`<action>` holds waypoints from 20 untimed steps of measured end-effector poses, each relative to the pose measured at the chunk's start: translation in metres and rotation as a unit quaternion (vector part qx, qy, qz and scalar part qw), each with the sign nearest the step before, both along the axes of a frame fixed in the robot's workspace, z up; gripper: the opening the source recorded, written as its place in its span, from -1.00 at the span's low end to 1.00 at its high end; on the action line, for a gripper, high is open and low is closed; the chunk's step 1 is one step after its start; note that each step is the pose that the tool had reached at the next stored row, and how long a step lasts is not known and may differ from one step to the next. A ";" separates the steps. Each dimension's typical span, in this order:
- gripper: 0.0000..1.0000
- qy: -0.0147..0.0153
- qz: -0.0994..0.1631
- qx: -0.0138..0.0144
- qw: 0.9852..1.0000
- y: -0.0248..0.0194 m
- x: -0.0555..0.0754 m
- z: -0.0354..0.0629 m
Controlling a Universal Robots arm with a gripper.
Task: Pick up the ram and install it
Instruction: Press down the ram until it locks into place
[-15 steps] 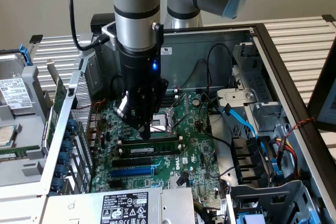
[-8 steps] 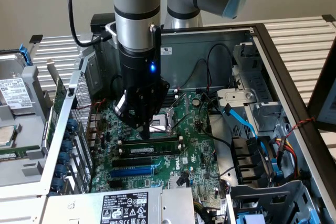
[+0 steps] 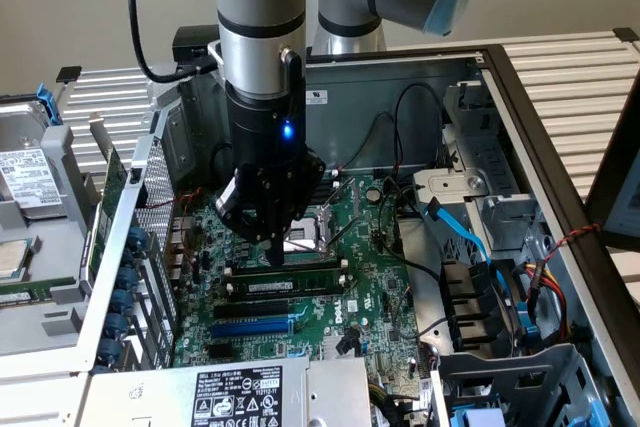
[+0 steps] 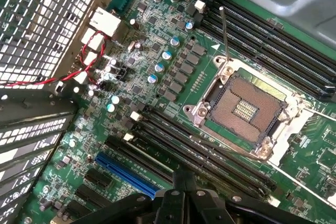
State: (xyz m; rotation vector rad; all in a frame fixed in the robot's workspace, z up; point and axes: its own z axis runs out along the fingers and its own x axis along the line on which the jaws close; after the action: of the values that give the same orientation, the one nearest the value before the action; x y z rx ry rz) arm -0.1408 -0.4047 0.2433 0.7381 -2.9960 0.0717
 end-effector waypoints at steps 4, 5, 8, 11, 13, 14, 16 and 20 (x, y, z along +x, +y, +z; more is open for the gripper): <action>-0.79 -0.002 -0.023 0.000 1.000 0.0000 0.000 0.0000; -0.79 -0.002 -0.029 0.000 1.000 0.0000 0.000 0.0000; -0.79 -0.006 -0.044 0.000 0.999 0.0000 0.000 -0.0001; -0.79 -0.011 -0.058 0.000 0.998 0.0000 0.000 0.0000; -0.79 -0.012 -0.068 -0.001 0.998 0.0000 0.000 0.0000; -0.79 -0.012 -0.073 -0.002 0.997 -0.0001 0.000 0.0001; -0.79 -0.013 -0.083 -0.003 0.996 -0.0001 0.000 0.0000; -0.79 -0.014 -0.104 -0.005 0.994 0.0000 0.000 0.0000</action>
State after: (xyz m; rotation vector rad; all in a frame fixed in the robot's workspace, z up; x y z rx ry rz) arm -0.1409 -0.4048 0.2433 0.4238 -3.0771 0.0876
